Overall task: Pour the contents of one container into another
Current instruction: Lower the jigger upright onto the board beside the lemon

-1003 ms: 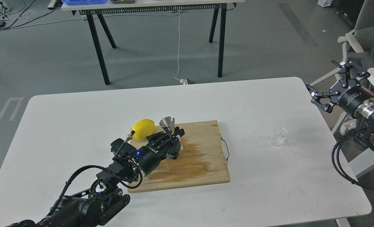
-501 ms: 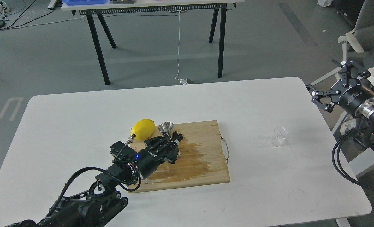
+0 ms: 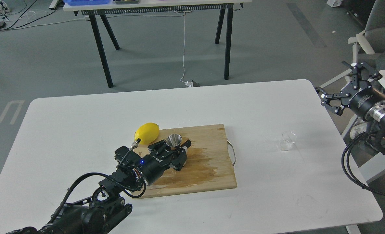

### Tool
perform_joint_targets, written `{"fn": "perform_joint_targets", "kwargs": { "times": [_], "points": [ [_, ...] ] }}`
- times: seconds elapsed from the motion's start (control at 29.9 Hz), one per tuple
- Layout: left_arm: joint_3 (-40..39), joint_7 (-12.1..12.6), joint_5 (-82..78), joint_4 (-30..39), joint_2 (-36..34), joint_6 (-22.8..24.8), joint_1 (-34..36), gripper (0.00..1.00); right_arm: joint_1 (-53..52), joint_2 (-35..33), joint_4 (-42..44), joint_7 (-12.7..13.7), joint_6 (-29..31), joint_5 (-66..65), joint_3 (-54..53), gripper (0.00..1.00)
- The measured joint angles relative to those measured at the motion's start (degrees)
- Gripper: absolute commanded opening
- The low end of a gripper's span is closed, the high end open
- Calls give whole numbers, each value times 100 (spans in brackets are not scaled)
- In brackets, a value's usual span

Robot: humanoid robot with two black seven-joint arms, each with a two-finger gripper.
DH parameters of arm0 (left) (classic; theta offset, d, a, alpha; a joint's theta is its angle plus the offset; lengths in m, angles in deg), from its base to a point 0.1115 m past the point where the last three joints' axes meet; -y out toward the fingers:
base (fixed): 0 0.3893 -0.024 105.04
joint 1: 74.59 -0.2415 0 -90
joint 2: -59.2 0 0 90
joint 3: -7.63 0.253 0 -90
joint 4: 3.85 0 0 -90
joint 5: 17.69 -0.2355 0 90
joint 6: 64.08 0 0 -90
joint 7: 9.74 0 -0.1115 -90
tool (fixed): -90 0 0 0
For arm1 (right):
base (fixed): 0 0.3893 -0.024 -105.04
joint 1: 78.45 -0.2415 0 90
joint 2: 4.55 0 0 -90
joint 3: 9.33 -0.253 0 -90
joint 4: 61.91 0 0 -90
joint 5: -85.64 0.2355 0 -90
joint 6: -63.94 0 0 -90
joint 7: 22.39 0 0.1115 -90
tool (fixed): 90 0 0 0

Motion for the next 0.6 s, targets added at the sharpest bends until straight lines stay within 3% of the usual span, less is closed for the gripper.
{"fn": "perform_joint_targets", "kwargs": {
  "times": [0.27, 0.6],
  "points": [
    [94, 0, 2, 137, 1, 0, -139, 92, 0, 8, 9, -4, 0, 0, 6, 99],
    [101, 0, 14, 152, 0, 0, -183, 94, 9, 9, 5, -12, 0, -1, 10, 99]
  ]
}}
